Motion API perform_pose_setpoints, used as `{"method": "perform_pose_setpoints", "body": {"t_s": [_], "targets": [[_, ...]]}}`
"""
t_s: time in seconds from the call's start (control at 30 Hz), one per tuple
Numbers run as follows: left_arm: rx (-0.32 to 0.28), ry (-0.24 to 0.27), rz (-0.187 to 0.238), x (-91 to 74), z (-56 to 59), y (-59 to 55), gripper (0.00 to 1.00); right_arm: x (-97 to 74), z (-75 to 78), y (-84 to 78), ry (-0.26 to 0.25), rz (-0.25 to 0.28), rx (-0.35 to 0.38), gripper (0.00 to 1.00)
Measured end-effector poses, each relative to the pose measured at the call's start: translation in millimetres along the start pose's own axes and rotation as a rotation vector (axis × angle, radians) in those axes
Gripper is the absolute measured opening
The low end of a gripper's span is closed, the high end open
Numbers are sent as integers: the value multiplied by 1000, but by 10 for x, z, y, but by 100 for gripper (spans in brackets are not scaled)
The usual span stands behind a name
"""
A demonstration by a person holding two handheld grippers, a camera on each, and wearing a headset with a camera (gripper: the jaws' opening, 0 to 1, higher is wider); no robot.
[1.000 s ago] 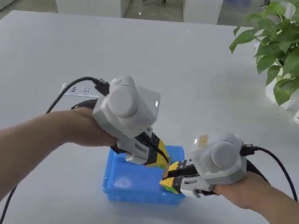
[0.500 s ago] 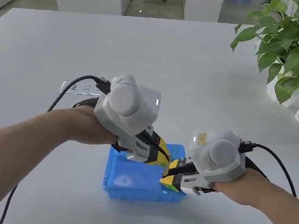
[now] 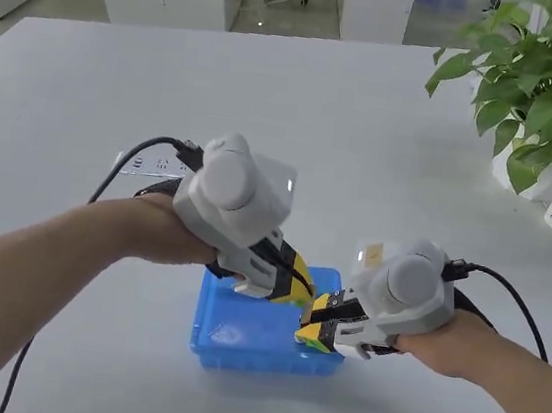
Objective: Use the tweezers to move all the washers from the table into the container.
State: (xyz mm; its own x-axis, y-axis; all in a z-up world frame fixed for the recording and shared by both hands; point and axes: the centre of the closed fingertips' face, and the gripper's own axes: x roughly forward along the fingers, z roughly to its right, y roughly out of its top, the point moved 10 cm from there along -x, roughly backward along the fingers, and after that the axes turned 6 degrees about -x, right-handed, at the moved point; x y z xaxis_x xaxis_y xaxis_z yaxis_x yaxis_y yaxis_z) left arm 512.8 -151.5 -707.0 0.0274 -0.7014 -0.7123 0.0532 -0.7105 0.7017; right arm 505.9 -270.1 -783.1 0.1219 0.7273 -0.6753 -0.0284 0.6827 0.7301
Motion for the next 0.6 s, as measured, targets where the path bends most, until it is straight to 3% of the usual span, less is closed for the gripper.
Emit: {"method": "perform_pose_setpoints", "body": {"t_s": [0.6], "targets": [[-8,11,1,-266,110,196,4,-201,-78,247,-32,34,-26,12]]}}
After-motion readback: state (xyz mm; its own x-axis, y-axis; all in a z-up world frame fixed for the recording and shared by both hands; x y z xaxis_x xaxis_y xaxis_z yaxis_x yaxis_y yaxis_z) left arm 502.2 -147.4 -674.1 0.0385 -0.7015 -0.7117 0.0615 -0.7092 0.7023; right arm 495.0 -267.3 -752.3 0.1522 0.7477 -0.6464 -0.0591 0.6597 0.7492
